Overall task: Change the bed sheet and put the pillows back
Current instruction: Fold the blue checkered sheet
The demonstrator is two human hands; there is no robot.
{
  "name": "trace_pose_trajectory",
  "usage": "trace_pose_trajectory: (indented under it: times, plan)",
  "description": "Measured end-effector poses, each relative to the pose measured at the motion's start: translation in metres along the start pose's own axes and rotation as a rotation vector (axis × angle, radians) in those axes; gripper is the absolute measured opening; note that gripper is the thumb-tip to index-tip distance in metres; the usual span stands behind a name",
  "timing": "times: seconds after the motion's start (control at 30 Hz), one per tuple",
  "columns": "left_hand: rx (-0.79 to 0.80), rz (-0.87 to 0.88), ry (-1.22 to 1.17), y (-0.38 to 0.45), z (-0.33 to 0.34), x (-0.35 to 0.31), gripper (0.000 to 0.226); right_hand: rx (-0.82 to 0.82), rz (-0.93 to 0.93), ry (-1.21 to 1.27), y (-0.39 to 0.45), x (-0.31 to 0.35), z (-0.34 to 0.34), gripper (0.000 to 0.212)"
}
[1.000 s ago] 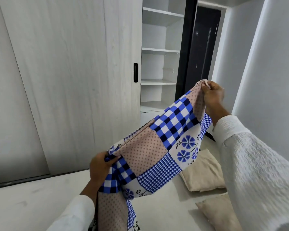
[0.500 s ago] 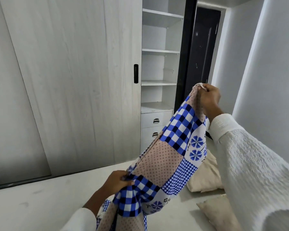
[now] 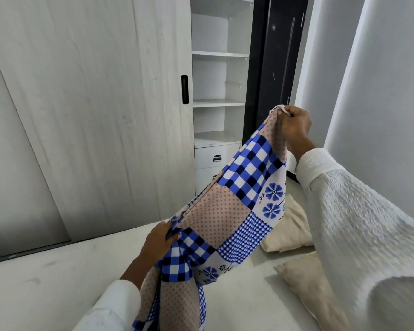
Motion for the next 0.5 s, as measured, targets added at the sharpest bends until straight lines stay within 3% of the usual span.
trace_pose_trajectory:
  times: [0.2,0.5]
  plan:
    - [-0.133,-0.053,-0.027,-0.001,-0.002,0.003,0.018,-0.063,0.011,-0.077,-0.002,-0.025,-0.012,0.022]
    - [-0.154,-0.039,0.002,0.007,-0.007,-0.011,0.020,-0.189,0.088,-0.184,-0.005,-0.058,-0.034,0.026]
Point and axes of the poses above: each hand's wrist, its own y-axis towards the middle knuckle, its own z-axis out of the palm, x = y × z, the point moved 3 cm from there along y, towards the middle knuckle, and after that the axes turned 3 degrees about y, right-handed, at the moved point
